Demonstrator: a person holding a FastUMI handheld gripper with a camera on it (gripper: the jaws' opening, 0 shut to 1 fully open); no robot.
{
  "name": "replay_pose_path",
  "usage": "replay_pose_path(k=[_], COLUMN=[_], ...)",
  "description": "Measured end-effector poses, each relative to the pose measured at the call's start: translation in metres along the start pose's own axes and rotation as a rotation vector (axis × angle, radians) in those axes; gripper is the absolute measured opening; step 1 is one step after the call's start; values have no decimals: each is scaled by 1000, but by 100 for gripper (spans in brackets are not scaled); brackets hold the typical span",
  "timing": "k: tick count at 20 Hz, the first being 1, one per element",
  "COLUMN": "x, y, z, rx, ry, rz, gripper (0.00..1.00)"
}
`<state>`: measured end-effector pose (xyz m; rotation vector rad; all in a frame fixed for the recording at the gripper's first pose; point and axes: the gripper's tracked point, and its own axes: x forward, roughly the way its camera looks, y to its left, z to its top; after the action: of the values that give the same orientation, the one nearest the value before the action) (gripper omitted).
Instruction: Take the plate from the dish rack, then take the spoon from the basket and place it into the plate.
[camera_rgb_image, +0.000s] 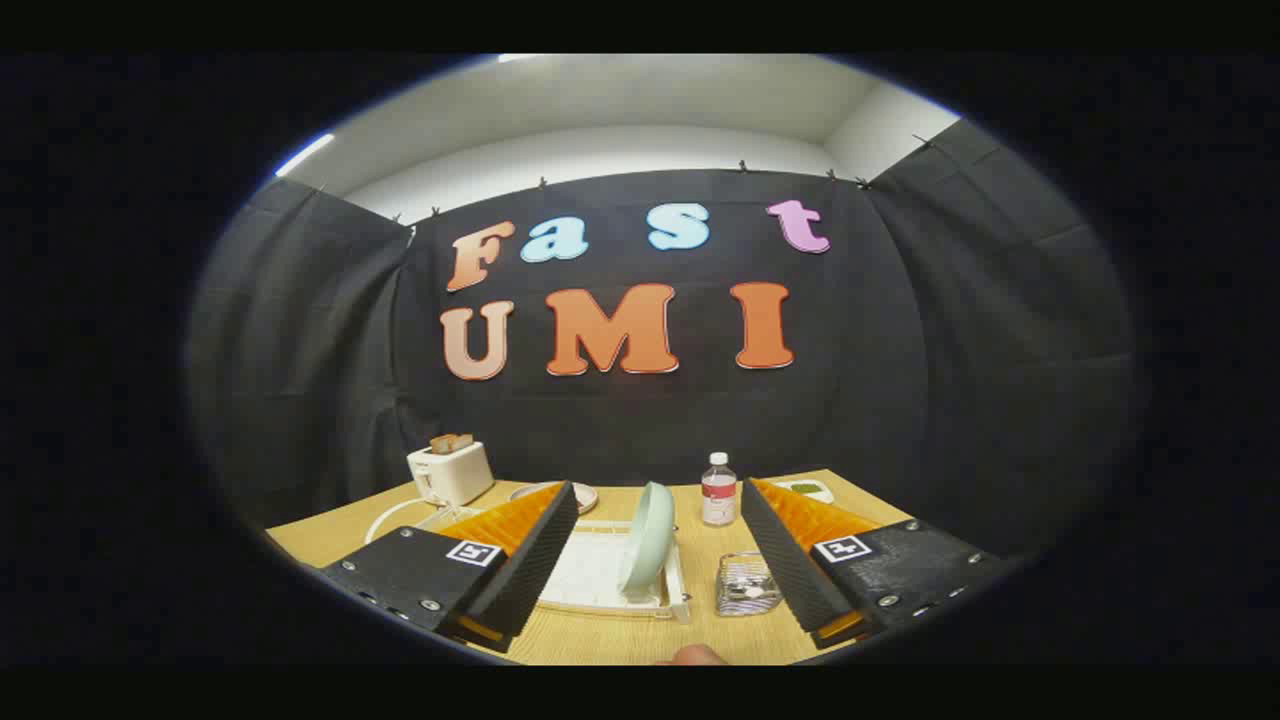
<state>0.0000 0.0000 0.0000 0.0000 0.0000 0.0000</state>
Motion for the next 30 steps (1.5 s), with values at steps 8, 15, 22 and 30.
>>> replay_pose_path(k=[8,15,22,30], x=[12,29,60,116], y=[0,4,11,2], z=[-11,-22,-36,-85], rx=[29,38,95,30], ry=[57,143,266,456], rz=[10,28,52,-9], gripper=[98,98,98,98])
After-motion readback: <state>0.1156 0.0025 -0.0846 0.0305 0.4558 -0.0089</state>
